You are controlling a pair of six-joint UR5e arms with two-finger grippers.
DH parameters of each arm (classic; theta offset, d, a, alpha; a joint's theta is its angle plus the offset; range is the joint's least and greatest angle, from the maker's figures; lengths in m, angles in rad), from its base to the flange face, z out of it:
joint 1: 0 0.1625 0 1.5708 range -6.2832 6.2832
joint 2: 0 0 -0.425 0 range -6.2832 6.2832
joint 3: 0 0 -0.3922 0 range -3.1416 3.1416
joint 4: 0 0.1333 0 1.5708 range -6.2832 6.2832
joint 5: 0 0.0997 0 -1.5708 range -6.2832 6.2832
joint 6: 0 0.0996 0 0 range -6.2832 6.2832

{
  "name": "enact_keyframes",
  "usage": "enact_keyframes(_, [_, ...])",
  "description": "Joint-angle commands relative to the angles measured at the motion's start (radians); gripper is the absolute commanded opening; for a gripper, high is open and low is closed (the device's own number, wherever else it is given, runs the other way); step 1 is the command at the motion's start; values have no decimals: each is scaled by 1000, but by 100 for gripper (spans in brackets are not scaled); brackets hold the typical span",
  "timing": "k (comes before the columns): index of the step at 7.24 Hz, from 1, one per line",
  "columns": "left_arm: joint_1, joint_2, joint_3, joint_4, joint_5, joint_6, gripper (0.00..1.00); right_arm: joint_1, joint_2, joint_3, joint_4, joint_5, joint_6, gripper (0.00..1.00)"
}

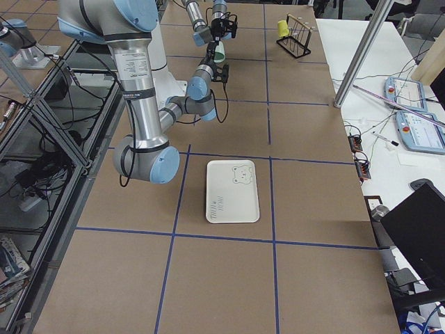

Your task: Left arm grabs green cup and hands to right arm on tray

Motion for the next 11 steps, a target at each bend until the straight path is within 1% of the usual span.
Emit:
enact_keyframes(1, [9,-2,-6,-8,0,-23,36,0,29,-7,0,-11,0,100])
enact_keyframes(5, [21,-15,-8,-8,0,-38,36,0,33,-8,2,-14,0,100])
enact_keyframes(8, [33,-32,4,-11,3,-38,36,-3,33,-7,3,-13,1,95])
enact_keyframes(9, [41,-31,7,-11,5,-37,36,-5,33,-7,3,-13,1,89])
enact_keyframes(10, [39,-31,7,-11,5,-38,36,-12,33,-7,2,-13,1,75])
enact_keyframes(11, [39,-32,7,-12,5,-38,36,-19,31,-7,2,-11,1,65])
